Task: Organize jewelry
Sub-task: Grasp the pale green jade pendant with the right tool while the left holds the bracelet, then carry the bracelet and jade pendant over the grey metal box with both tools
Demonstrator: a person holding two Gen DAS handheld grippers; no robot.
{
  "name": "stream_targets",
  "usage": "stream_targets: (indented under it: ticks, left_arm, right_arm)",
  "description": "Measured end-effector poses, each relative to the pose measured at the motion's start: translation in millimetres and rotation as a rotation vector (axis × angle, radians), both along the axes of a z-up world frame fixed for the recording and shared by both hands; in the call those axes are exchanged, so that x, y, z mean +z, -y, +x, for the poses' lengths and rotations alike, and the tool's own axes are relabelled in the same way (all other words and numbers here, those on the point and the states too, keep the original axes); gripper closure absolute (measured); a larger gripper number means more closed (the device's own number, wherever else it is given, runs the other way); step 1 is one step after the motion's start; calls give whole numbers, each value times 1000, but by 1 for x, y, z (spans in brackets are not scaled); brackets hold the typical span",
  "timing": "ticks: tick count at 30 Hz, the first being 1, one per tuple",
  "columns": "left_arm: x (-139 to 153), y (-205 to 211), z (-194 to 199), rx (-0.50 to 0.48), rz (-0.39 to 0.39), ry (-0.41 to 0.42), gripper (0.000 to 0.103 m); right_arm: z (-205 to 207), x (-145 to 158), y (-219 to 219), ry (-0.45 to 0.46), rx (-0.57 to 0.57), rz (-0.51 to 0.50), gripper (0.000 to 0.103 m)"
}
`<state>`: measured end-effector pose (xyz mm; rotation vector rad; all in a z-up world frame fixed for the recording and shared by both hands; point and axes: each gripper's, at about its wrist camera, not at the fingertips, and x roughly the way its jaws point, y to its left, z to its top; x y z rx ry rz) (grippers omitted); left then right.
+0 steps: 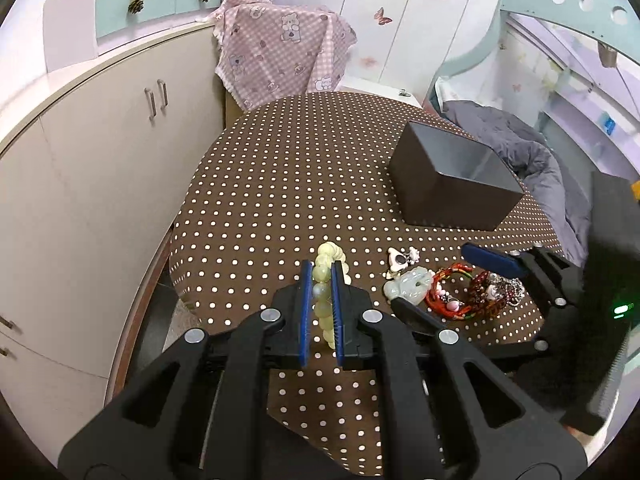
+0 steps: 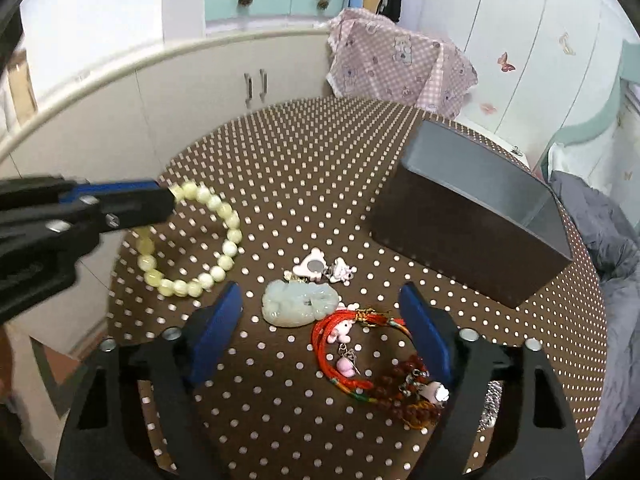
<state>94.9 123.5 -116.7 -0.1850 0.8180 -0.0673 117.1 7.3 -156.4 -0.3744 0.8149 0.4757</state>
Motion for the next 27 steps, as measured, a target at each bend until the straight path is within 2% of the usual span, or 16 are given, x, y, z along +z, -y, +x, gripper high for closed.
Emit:
stream_targets:
  ticks: [2, 6, 7, 19, 27]
  left_arm:
    - [-2, -1, 1, -2, -7, -3, 94]
    - [-6, -1, 5, -10, -9, -9, 94]
    - [-7, -2, 6, -11, -10, -10, 94]
    - [-7, 5, 11, -38, -17, 4, 94]
    - [8, 16, 16, -71, -19, 45, 94]
  right_arm:
    - [3, -9, -3, -12, -4, -25, 42]
    - [2, -13, -3, -14, 9, -25, 54]
    - [3, -12, -3, -15, 13, -23, 64]
    - [6, -3, 9, -45, -12, 39, 64]
    - [4, 16, 25, -2, -43, 71, 64]
